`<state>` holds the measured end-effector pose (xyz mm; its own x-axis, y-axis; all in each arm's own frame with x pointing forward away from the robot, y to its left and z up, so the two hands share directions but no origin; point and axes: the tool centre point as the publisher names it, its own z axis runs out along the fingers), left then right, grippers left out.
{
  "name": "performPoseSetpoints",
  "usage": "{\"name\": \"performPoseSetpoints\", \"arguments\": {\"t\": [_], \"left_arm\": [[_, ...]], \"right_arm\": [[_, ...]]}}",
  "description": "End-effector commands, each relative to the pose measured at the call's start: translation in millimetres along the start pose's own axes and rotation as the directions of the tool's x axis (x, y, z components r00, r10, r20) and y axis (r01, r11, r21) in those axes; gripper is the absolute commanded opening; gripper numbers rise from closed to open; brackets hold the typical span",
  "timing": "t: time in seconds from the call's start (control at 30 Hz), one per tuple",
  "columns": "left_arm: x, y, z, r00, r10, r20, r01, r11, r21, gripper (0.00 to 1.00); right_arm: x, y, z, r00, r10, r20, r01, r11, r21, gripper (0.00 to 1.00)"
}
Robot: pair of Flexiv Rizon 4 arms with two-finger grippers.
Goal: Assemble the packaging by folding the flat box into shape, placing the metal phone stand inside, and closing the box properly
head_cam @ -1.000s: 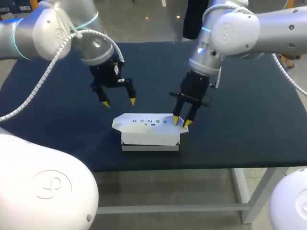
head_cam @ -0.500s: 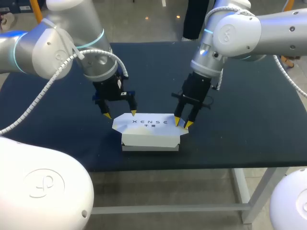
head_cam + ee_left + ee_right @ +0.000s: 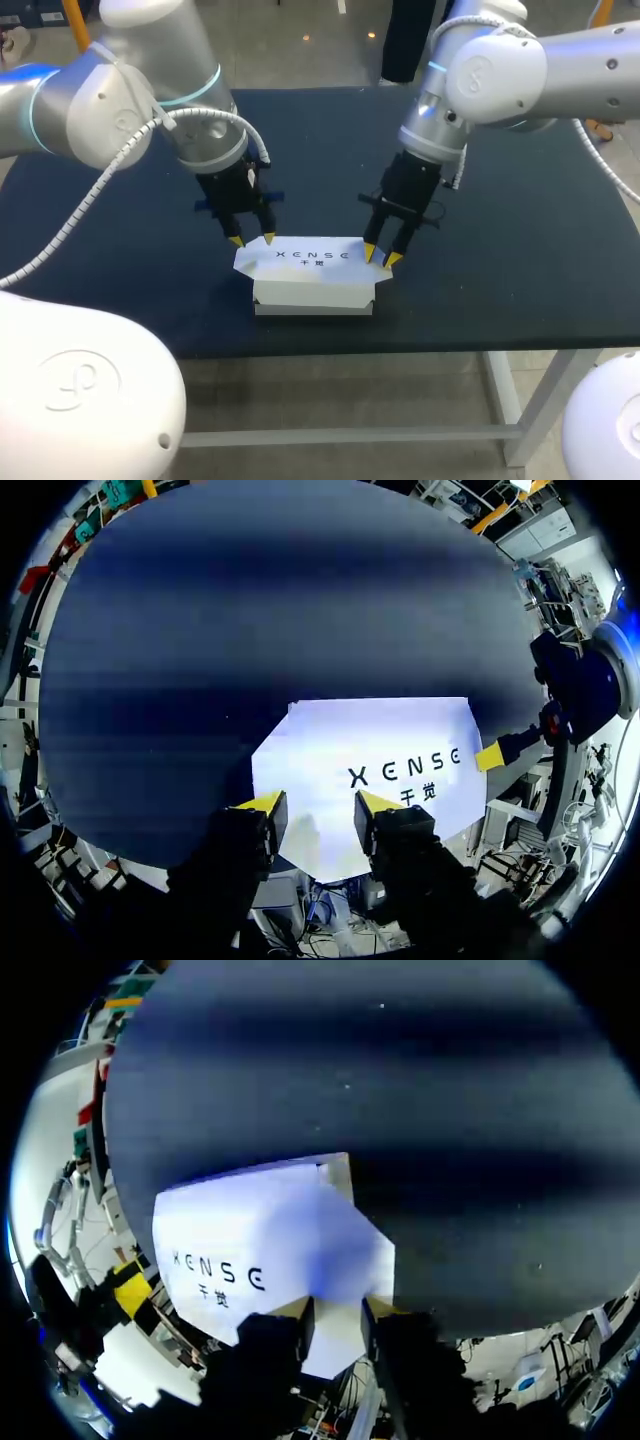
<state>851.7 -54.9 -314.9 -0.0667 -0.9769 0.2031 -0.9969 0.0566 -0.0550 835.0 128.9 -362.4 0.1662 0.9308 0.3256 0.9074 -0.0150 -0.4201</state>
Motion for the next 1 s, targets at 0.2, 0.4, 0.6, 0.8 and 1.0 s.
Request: {"name": "performPoseSetpoints", "arguments": {"t": [0.2, 0.4, 0.6, 0.8, 1.0], "left_arm": [[-3.0, 9.9, 6.2, 0.999, -0.036, 0.024, 0.036, 0.999, 0.003, 0.45], [-4.2, 13.0, 14.0, 0.999, -0.04, 0.025, 0.04, 0.999, 0.005, 0.47], [-3.3, 16.3, 20.3, 0.999, -0.034, 0.023, 0.034, 0.999, 0.009, 0.49], [-4.1, 17.7, 25.9, 0.999, -0.034, 0.031, 0.034, 0.999, 0.016, 0.57], [-5.1, 17.2, 29.9, 0.999, -0.042, 0.032, 0.042, 0.999, 0.007, 0.54]], "right_arm": [[-1.5, -1.6, 3.6, 1.0, 0.009, -0.005, -0.009, 1.0, -0.016, 0.35], [-1.3, -1.3, 6.5, 1.0, 0.014, -0.012, -0.015, 1.0, -0.023, 0.35], [-1.2, -4.5, 5.9, 1.0, 0.022, -0.019, -0.023, 0.998, -0.052, 0.35], [-1.5, -7.1, 5.2, 0.999, 0.041, -0.027, -0.043, 0.995, -0.093, 0.36], [-2.2, -7.8, 7.8, 0.998, 0.055, -0.039, -0.059, 0.991, -0.121, 0.35]]}}
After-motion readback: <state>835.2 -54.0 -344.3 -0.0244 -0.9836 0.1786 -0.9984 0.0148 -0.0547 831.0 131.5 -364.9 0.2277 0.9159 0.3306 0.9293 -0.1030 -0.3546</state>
